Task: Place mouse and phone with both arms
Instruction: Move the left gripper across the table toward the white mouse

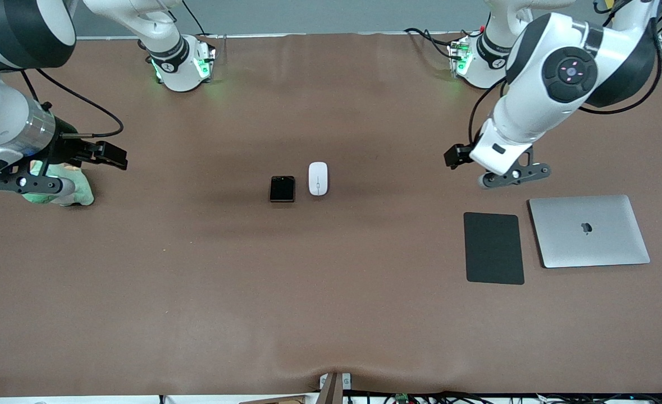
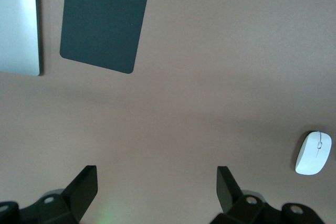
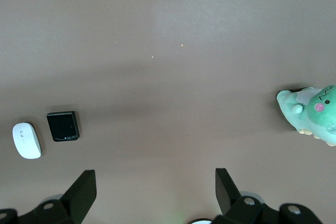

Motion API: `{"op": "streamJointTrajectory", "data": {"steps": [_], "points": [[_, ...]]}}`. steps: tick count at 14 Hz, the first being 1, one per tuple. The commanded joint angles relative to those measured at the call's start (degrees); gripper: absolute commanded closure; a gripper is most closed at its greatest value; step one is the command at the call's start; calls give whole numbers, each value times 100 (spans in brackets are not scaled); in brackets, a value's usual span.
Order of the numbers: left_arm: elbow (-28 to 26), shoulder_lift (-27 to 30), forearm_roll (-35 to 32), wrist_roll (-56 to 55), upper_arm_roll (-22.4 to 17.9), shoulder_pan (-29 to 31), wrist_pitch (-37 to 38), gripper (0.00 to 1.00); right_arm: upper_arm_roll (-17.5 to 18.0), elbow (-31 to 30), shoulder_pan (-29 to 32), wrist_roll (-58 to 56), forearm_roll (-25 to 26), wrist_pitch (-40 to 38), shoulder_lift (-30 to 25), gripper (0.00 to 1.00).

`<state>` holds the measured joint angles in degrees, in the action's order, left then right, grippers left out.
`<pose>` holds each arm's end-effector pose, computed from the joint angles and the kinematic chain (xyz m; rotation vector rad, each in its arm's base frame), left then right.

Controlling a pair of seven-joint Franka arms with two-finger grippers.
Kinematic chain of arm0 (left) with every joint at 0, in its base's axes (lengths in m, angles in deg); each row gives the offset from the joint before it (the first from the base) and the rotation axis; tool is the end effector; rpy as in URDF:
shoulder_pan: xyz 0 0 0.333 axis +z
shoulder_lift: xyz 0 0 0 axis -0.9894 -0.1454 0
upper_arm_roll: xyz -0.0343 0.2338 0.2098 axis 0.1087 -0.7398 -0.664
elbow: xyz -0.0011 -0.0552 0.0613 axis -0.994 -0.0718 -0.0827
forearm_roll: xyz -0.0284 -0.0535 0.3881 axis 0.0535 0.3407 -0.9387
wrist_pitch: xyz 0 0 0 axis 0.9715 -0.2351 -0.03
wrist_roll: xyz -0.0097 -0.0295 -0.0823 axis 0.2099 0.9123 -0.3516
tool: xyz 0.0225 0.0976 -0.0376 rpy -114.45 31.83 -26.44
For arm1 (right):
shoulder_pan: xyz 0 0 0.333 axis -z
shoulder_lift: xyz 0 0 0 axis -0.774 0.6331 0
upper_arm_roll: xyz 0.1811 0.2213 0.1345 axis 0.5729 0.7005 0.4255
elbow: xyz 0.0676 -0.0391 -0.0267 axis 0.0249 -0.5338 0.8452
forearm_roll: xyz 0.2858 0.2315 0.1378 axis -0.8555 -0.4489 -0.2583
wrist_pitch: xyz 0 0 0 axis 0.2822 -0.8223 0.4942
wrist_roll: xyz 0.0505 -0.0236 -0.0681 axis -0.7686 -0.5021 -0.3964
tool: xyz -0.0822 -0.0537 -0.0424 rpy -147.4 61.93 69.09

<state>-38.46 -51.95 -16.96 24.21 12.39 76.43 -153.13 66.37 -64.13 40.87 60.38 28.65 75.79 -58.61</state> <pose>0.5183 -0.2296 0.4767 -3.1213 -0.2707 0.1795 0.5712 0.0762 0.5735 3.1282 -0.1266 -0.2373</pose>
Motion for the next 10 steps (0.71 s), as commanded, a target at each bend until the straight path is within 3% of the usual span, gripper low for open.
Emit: {"op": "streamJointTrajectory", "data": {"steps": [1, 10], "points": [[-249, 57, 91, -409, 59, 12, -400, 0, -82, 143, -88, 87, -85, -100, 65, 0], [-479, -321, 12, -956, 403, -339, -1069, 0, -82, 143, -88, 87, -93, -100, 65, 0]]}}
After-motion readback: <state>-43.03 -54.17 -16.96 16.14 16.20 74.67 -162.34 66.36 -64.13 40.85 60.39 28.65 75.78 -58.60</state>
